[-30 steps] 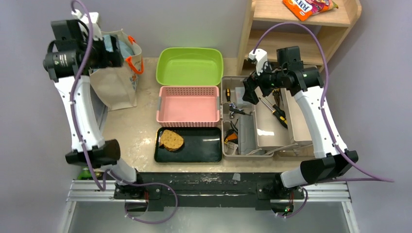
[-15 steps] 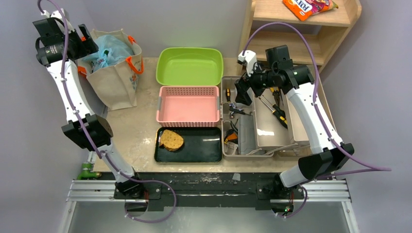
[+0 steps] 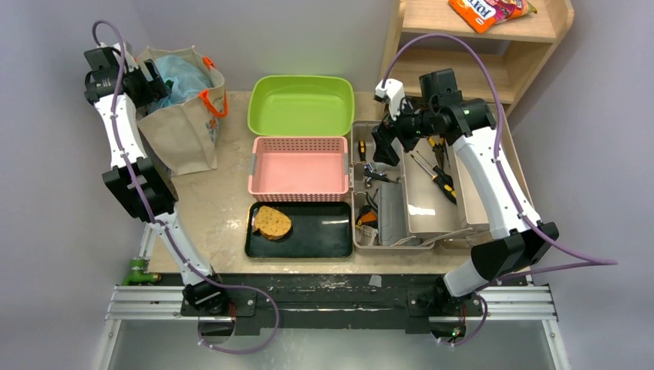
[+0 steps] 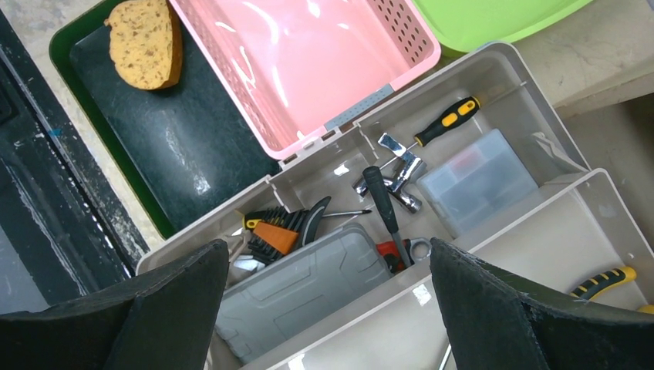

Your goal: Untie the knot of the grocery bags and take out the mixed food

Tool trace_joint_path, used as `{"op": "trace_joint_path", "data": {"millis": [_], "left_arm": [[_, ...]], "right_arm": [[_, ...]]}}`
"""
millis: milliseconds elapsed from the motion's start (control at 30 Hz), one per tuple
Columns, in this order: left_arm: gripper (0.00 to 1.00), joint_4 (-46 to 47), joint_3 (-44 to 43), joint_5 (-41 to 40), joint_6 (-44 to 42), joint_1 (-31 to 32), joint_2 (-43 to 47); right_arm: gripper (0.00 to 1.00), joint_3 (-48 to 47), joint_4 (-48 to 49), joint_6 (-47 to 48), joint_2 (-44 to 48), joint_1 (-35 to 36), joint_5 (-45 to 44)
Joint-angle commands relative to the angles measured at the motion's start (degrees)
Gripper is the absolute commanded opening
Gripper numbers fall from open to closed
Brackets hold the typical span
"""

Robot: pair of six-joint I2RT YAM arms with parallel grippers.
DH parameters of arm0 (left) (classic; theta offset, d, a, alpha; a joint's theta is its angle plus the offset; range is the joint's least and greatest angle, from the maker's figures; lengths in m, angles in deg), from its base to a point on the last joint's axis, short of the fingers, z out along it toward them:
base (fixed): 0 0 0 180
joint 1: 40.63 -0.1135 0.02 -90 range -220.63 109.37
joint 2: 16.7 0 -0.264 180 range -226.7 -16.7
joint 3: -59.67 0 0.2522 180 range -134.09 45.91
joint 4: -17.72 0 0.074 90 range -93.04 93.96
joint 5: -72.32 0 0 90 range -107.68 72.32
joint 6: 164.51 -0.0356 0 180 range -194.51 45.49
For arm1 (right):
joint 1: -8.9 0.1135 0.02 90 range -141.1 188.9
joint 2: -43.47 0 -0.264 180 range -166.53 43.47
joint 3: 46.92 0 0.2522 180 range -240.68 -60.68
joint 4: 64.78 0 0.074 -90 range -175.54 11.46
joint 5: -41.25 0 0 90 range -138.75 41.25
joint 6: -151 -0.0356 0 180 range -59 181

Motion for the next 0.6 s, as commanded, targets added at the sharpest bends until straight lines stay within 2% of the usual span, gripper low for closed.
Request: {"op": "trace_joint_path", "data": {"millis": [0, 167, 233, 300, 333, 433, 467, 500, 567], "left_arm": [[0.86, 3.6, -3.8, 2.5, 0.8, 0.1, -4.1], [0.92, 4.3, -4.0, 3.1, 0.2, 1.1, -6.6], [0.90, 4.6, -4.0, 2.0, -0.6, 1.9, -7.6], [0.76, 4.8, -4.8, 1.4, -1.0, 2.6, -8.6], [0.66, 5.0, -5.6, 1.5, -1.0, 2.8, -9.0], [0.27, 7.6, -6.5, 1.9, -0.7, 3.0, -7.5], [0.10, 9.0, -6.4, 2.0, -0.7, 3.1, -6.3], [0.00, 10.7, -6.4, 1.5, -0.3, 3.1, -5.1], [0.00, 13.5, -7.1, 0.8, 0.1, 3.1, -2.8]], "right_arm": [[0.99, -0.4, -1.5, 2.2, 0.6, 0.3, -0.8], [0.99, 0.2, -1.8, 2.6, 0.3, 0.3, -1.5], [0.99, 0.1, -2.0, 2.7, -0.2, 0.3, -1.6], [0.99, -0.3, -2.3, 2.6, -0.6, 0.3, -1.9], [0.99, -0.7, -2.5, 2.8, -1.0, 0.3, -2.3], [0.99, -1.5, -3.1, 3.0, -1.5, 0.3, -2.8], [0.99, -1.6, -3.3, 3.0, -1.6, 0.2, -2.8], [0.99, -1.5, -3.3, 3.0, -1.7, 0.3, -2.7], [0.99, -1.4, -3.2, 3.0, -1.8, 0.3, -2.5]]}}
